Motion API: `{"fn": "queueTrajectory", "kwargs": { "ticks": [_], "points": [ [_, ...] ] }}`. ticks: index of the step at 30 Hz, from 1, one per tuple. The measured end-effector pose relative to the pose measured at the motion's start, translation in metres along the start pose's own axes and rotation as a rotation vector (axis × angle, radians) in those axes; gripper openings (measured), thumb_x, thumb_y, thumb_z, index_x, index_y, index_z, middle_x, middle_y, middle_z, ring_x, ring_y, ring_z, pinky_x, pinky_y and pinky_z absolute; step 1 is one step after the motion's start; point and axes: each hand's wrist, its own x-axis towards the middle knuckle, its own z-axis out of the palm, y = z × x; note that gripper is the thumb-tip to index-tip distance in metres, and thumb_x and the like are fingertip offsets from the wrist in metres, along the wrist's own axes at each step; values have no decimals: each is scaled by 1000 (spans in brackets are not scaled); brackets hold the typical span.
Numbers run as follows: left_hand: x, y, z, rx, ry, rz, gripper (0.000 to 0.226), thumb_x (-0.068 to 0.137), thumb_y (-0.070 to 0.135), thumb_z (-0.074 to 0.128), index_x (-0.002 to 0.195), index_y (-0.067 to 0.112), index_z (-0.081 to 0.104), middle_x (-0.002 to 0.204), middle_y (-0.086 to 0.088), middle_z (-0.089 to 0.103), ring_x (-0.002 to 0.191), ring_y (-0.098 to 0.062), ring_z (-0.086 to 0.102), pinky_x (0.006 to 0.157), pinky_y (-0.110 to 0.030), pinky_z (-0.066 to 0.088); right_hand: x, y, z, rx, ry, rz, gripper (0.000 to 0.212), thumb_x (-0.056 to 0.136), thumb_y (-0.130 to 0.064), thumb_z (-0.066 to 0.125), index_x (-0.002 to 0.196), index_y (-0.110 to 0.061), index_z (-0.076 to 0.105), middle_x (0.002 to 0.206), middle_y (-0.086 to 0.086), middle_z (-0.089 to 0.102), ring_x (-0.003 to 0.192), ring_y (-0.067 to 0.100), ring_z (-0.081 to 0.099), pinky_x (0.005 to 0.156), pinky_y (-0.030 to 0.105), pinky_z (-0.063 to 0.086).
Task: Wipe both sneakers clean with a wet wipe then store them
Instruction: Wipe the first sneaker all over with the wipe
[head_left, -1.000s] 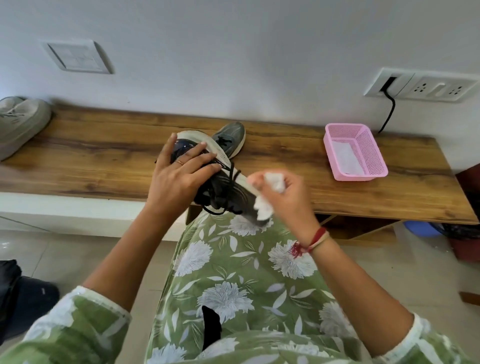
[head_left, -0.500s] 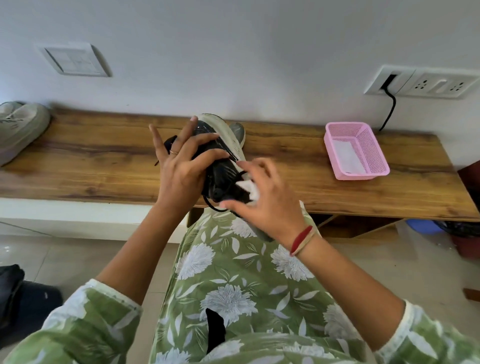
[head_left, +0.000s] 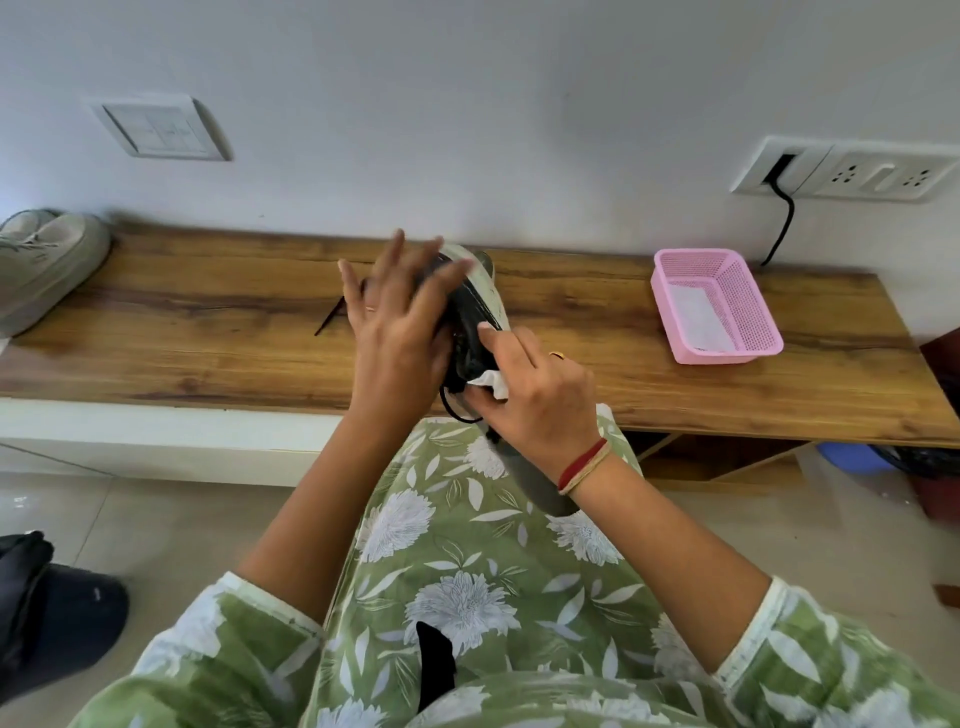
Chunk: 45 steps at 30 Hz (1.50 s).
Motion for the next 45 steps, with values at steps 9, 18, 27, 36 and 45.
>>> {"fn": "queueTrajectory", "kwargs": {
  "ticks": [9, 18, 27, 36, 45],
  "points": [
    [-14, -17, 7, -100, -54, 45, 11, 85, 9, 65, 88, 14, 74, 111, 1, 68, 125, -22, 50, 108, -65, -3, -3, -12, 6, -56, -109, -65, 42, 77, -38, 72, 110, -14, 64, 98, 2, 64, 54, 18, 56, 44, 28, 43],
    [-19, -27, -7, -398, -25, -129, 30, 78, -6, 66, 83, 24, 64, 112, 2, 63, 130, -23, 46, 116, -53, 0, 28, 25, -30, 1074, -62, 1278, 33, 88, -44, 58, 103, -15, 54, 84, -5, 55, 66, 10, 59, 42, 16, 40],
    [-28, -23, 7, -430, 4, -91, 29, 81, -8, 56, 94, 16, 46, 113, 1, 58, 130, -24, 45, 117, -51, 8, 45, 32, -40, 1518, -309, 1242, 25, 89, 6, 48, 103, -12, 60, 109, 9, 61, 80, 12, 60, 66, 20, 52],
    [-18, -15, 17, -512, -1, -189, 20, 95, 29, 50, 113, 28, 42, 111, 10, 60, 125, -14, 50, 109, -67, 12, 44, 12, -13, 767, -417, 471, 36, 82, 1, 63, 109, -20, 69, 97, -5, 66, 87, 7, 60, 79, 12, 44],
    [-27, -19, 24, -376, -40, -124, 32, 89, 20, 61, 113, 14, 42, 111, 7, 59, 126, -14, 49, 113, -64, 5, 20, 2, -25, 242, -378, -111, 33, 89, -8, 40, 107, -3, 68, 94, 14, 61, 76, 25, 57, 57, 37, 51]
  ]
}}
